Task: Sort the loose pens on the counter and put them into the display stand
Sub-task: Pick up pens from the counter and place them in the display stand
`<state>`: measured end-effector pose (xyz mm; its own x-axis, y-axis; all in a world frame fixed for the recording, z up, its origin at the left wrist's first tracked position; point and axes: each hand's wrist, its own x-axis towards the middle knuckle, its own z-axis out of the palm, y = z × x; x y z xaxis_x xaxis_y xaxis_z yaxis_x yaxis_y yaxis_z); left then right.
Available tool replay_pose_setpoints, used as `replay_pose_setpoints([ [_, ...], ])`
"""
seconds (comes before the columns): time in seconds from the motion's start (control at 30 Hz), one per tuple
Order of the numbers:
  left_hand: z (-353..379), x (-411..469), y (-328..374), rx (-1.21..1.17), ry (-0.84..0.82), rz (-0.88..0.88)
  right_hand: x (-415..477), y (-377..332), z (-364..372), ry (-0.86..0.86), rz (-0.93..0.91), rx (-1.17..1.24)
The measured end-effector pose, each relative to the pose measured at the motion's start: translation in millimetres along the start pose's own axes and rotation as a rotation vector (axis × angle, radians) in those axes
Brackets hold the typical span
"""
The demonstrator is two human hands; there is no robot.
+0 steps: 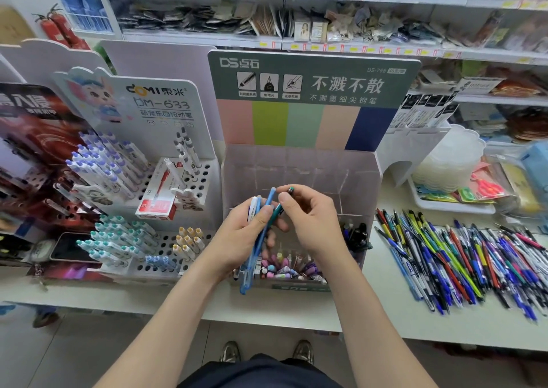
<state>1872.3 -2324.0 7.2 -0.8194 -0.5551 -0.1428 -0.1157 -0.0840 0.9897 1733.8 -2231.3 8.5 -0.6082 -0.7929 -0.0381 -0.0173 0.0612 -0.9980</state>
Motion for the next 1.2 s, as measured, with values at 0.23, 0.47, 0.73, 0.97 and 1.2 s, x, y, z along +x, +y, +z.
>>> replay_pose_setpoints([
  [0.23, -8.3, -4.6, -6.6, 0.025, 0.161, -0.016, -4.2, 0.5, 9.7, 0.027, -0.078, -0.111],
  [0.47, -26.3, -1.3, -17.6, 0.034, 0.340, -0.010, -9.7, 18.9, 18.9, 0.243, -0.290, -0.378],
  [0.73, -40.2, -7.2, -28.5, -0.125, 0.336, -0.088, -18.6, 35.8, 34.8, 0.376, -0.380, -0.372],
  [0.97, -34.5, -2.6, -11.9, -0.177, 0.266, -0.057, 3.2, -22.3, 35.5, 0.517, -0.505, -0.180],
  [1.2, -35.6, 5.0, 1.8, -0.180, 0.328, -0.094, 60.1, -22.5, 54.1, 0.289, -0.603, -0.502],
])
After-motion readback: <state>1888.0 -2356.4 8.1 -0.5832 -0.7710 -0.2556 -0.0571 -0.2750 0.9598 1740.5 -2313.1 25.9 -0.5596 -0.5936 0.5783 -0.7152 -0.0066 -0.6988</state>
